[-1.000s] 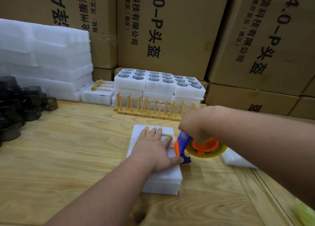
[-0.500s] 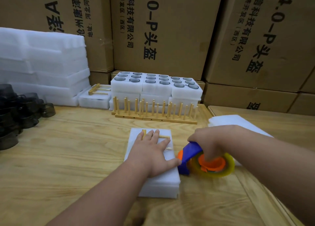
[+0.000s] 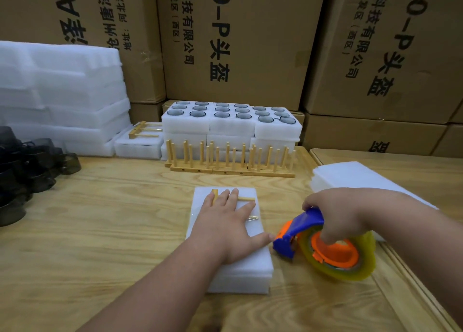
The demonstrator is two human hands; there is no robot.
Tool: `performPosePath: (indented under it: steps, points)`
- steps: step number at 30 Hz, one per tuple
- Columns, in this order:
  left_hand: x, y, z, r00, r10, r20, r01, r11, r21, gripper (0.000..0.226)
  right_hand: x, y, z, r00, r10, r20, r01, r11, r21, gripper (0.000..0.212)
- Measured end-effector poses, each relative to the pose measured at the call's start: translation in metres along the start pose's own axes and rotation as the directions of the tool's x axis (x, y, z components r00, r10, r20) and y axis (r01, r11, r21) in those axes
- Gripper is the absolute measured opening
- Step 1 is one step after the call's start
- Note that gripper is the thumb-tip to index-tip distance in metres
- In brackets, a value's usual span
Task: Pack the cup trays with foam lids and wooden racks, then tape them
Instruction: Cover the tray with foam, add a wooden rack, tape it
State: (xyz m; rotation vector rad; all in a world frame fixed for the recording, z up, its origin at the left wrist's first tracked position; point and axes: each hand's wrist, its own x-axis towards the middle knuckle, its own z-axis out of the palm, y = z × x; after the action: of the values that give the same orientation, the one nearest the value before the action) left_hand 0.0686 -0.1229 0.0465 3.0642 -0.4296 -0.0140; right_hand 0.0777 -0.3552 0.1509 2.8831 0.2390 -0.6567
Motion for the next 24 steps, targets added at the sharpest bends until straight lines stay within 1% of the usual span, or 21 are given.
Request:
performPosePath:
  steps: [2,4,6,9,11,12,14,15,16,17,20,22,23,24]
  points:
    - [0.001,-0.001,0.000,1.000,-0.001,0.004,0.001,1.000,0.000,0.103,-0.007,0.008,-0.001,0.999,0.017,-0.041,-0.019,0.999,-0.038,0.068]
    - [0.001,-0.001,0.001,1.000,0.001,0.007,-0.001,1.000,-0.002,0.101,-0.012,0.018,0.001,0.993,0.030,-0.118,-0.034,0.999,-0.038,0.065]
    - [0.000,-0.002,0.003,1.000,0.001,0.004,-0.001,1.000,-0.002,0.101,-0.011,0.025,0.012,0.975,0.035,-0.218,-0.026,0.999,0.047,0.069]
    - [0.001,-0.002,0.003,1.000,0.003,-0.006,-0.003,1.000,0.004,0.102,0.003,0.016,0.040,0.914,0.107,-0.391,-0.001,0.965,0.261,0.084]
    - [0.002,-0.002,0.003,1.000,0.003,-0.011,-0.003,1.000,0.004,0.103,0.015,0.004,0.059,0.834,0.174,-0.524,0.018,0.940,0.341,0.088]
    - [0.002,-0.002,0.003,1.000,0.003,-0.012,-0.003,1.000,0.001,0.103,0.021,-0.003,0.068,0.778,0.197,-0.597,0.030,0.937,0.348,0.086]
    - [0.002,-0.001,0.003,1.000,0.002,-0.014,-0.002,1.000,-0.003,0.102,0.034,-0.015,0.085,0.632,0.198,-0.749,0.031,0.960,0.279,0.075]
    - [0.001,-0.001,0.003,1.000,0.002,-0.015,-0.002,1.000,-0.002,0.102,0.040,-0.020,0.093,0.556,0.189,-0.809,0.018,0.971,0.239,0.070]
    - [0.001,-0.001,0.002,1.000,0.003,-0.015,-0.003,1.000,0.000,0.103,0.046,-0.025,0.101,0.497,0.184,-0.848,-0.001,0.977,0.211,0.068]
    - [0.001,-0.001,0.002,1.000,0.003,-0.013,-0.003,1.000,0.001,0.104,0.051,-0.030,0.108,0.469,0.179,-0.865,-0.020,0.981,0.192,0.066]
    - [0.001,-0.001,0.000,1.000,0.004,-0.007,-0.004,1.000,-0.003,0.102,0.061,-0.042,0.128,0.462,0.180,-0.868,-0.043,0.983,0.180,0.061]
    - [0.000,0.000,0.000,1.000,0.006,-0.005,-0.006,1.000,-0.007,0.099,0.065,-0.045,0.135,0.464,0.225,-0.857,-0.049,0.972,0.229,0.062]
    - [0.000,-0.001,0.000,1.000,0.006,-0.006,-0.006,1.000,-0.008,0.097,0.066,-0.047,0.137,0.447,0.254,-0.857,-0.045,0.964,0.263,0.060]
    - [0.000,-0.001,0.000,1.000,0.005,-0.007,-0.005,1.000,-0.009,0.097,0.065,-0.049,0.138,0.412,0.281,-0.867,-0.018,0.954,0.300,0.055]
